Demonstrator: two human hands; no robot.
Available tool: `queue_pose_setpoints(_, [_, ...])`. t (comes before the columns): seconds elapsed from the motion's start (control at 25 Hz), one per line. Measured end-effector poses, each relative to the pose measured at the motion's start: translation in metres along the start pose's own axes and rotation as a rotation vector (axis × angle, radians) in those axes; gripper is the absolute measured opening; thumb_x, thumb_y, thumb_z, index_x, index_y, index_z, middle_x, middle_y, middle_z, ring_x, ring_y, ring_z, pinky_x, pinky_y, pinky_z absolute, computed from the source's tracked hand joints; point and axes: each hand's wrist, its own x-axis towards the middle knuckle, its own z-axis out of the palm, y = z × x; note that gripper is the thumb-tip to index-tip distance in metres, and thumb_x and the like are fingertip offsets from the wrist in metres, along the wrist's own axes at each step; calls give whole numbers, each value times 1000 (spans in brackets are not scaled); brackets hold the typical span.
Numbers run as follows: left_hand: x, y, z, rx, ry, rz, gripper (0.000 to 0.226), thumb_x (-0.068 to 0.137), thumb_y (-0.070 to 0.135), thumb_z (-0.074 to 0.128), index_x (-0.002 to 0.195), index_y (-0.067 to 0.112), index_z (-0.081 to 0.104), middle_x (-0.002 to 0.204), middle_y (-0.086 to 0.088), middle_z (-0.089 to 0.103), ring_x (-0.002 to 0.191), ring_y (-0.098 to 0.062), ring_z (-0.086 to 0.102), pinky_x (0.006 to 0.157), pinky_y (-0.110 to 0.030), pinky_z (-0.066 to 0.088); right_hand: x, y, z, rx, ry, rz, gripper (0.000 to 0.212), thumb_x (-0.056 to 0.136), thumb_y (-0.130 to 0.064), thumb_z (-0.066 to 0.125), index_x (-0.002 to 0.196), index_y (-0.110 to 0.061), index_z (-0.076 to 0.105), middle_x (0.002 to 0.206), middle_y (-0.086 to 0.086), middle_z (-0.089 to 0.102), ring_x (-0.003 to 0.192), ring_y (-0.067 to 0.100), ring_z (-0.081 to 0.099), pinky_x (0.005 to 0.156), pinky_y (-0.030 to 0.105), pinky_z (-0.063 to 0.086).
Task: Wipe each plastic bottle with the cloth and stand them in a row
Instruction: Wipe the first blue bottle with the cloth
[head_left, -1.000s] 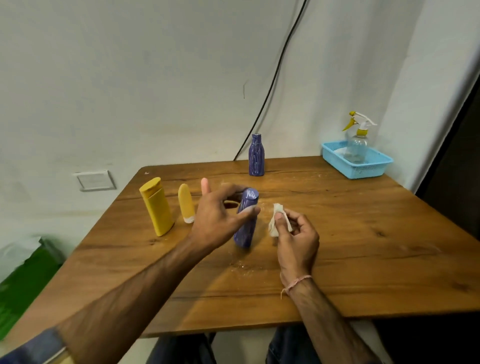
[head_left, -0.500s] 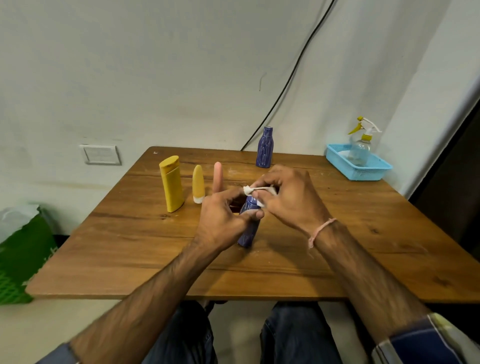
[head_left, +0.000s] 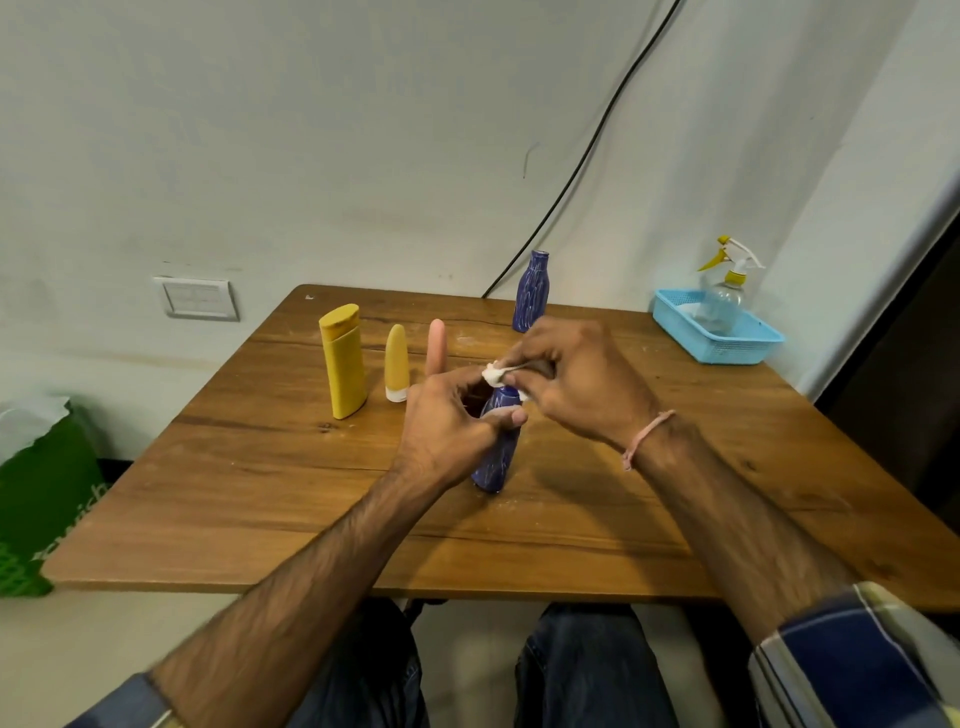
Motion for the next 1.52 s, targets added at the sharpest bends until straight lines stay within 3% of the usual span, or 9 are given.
queue_pose_setpoints(0.12, [-1,4,-4,-24,1,-17,28,78,26,84,105,22,76,107,3,76,92,5,68,87,-37,60,-6,4,6,29,-110,-110,16,82,-10,79,98,-13,79,91,-2,69,83,7,63,71,21,54])
queue_pose_setpoints(0.24, [1,2,-8,-26,3,-47,32,77,27,84,108,23,75,115,4,74,93,5,69,87,-31,61,-10,13,-3,29,-212,-98,15,79,-7,81,92,-14,80,87,-6,69,79,3,61,65,18,50])
queue_pose_setpoints(0.36, [5,-4,-6,-8,-21,-43,36,73,34,87,107,32,75,138,-4,63,97,9,67,89,-25,59,-7,22,-5,82,61,7,12,82,-9,79,93,-13,79,88,-3,70,79,6,62,66,16,47])
queue_pose_setpoints(0.52, [4,-3,-6,10,-27,-48,44,65,53,80,106,40,73,139,-1,64,130,-6,57,102,-40,53,-1,9,15,12,47,-56,14,86,-12,75,100,-12,78,93,-1,67,84,9,61,74,19,52])
queue_pose_setpoints(0.68, [2,1,-8,-9,-12,-58,28,76,27,85,101,21,74,95,6,76,90,-6,71,85,-38,61,-6,12,10,139,-30,-133,16,80,-5,79,95,-11,80,91,-1,68,83,8,64,70,15,51])
queue_pose_setpoints(0.84, [1,9,-8,172,-10,72,57,78,35,82,127,23,57,122,-2,66,90,-2,66,78,-18,59,-22,18,19,112,234,60,14,83,-12,78,97,-15,78,91,-5,69,83,3,62,69,10,48])
queue_pose_setpoints(1.12, [-2,11,-28,317,-77,259,36,97,16,63,133,14,64,134,-6,65,121,-11,58,101,-36,54,-44,4,60,234,589,173,16,86,-10,76,101,-14,75,97,-2,70,89,5,65,73,15,54])
queue_pose_setpoints(1.28, [11,12,-29,442,-120,259,35,99,22,57,133,15,65,130,-3,68,120,-12,59,105,-51,49,-52,1,91,237,709,174,21,85,1,75,104,-8,74,101,3,70,94,10,66,81,18,54])
queue_pose_setpoints(1.52, [21,15,-35,481,-129,297,31,98,26,61,126,17,70,115,-3,73,97,-12,64,90,-52,54,-82,29,104,109,482,277,21,78,6,76,93,-9,76,93,1,70,83,10,65,71,31,59])
